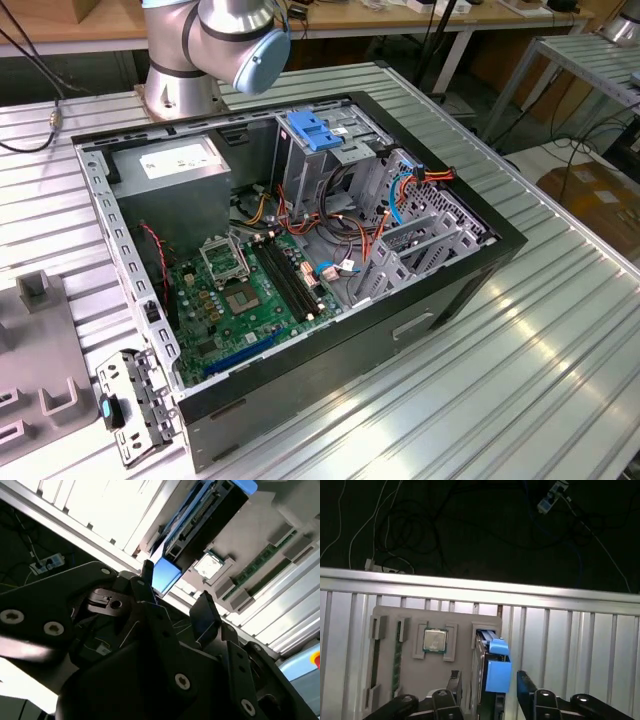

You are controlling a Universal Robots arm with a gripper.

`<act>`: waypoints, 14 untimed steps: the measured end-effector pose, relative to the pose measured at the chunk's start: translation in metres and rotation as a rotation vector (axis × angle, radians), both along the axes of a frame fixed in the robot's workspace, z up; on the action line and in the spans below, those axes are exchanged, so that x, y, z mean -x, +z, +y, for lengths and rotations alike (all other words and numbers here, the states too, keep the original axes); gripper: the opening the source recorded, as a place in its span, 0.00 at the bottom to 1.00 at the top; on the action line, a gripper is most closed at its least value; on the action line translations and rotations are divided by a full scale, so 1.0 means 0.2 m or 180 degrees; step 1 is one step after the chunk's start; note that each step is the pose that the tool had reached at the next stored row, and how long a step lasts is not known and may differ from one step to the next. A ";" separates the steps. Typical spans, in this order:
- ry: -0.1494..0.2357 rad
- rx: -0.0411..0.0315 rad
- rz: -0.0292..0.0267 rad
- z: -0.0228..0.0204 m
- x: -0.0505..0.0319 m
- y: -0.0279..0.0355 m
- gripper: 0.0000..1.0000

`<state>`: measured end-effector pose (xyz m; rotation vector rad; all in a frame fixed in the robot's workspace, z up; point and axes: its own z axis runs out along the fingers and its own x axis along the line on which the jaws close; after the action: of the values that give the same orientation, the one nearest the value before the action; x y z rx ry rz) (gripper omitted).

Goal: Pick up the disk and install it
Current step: 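Pick up the disk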

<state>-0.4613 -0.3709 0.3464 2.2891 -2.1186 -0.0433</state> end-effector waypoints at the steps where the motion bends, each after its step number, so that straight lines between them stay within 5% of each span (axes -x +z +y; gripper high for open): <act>1: -0.0001 0.0032 -0.0007 0.000 0.000 -0.005 0.57; 3: -0.0163 0.0034 -0.0014 0.000 0.000 -0.025 0.57; 10: -0.0282 0.0034 -0.0014 0.041 0.005 -0.124 0.57; 14: -0.0284 0.0032 -0.0063 0.041 0.048 -0.170 0.57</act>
<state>-0.4709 -0.3628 0.3124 2.1974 -2.2242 -0.0116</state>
